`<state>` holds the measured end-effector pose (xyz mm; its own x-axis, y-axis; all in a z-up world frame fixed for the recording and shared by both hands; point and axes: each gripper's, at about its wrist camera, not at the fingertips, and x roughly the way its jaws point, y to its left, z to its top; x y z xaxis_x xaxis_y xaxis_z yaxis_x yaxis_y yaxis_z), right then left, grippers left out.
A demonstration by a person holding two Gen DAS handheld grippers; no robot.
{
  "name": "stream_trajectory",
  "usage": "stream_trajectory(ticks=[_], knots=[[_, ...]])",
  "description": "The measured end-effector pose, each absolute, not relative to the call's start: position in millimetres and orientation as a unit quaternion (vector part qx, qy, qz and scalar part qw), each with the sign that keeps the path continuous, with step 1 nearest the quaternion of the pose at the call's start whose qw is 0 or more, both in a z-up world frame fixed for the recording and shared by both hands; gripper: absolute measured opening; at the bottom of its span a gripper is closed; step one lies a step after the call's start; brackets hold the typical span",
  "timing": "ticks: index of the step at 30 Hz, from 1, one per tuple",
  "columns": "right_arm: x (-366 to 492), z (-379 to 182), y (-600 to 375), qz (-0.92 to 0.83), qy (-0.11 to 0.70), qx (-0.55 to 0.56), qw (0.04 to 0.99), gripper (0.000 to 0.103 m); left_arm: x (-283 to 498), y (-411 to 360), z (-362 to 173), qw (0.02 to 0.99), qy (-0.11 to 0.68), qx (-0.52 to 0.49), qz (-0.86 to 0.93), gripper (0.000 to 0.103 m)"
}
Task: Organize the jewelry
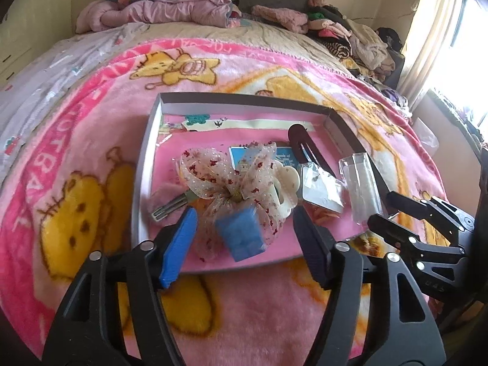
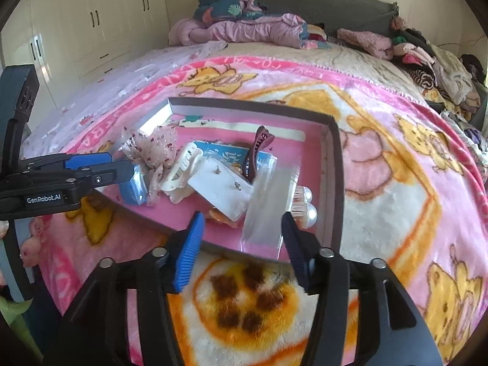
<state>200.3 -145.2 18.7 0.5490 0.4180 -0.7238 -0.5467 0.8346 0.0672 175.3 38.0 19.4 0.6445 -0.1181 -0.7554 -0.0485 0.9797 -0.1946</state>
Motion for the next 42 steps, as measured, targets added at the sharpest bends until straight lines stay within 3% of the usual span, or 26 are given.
stream_trajectory(ticks=[8, 15, 26, 42], knots=[[168, 39, -152, 0.272, 0.360, -0.081, 0.889, 0.076, 146, 40, 33, 0.909, 0.404, -0.097, -0.005, 0.069], [142, 50, -158, 0.264, 0.340, -0.074, 0.899, 0.088, 117, 42, 42, 0.915, 0.393, -0.096, 0.004, 0.090], [107, 55, -171, 0.249, 0.320, -0.062, 0.912, 0.094, 81, 39, 45, 0.920, 0.382, -0.080, 0.018, 0.092], [78, 42, -185, 0.234, 0.326, -0.041, 0.915, 0.096, 52, 31, 35, 0.921, 0.382, -0.076, 0.024, 0.092]])
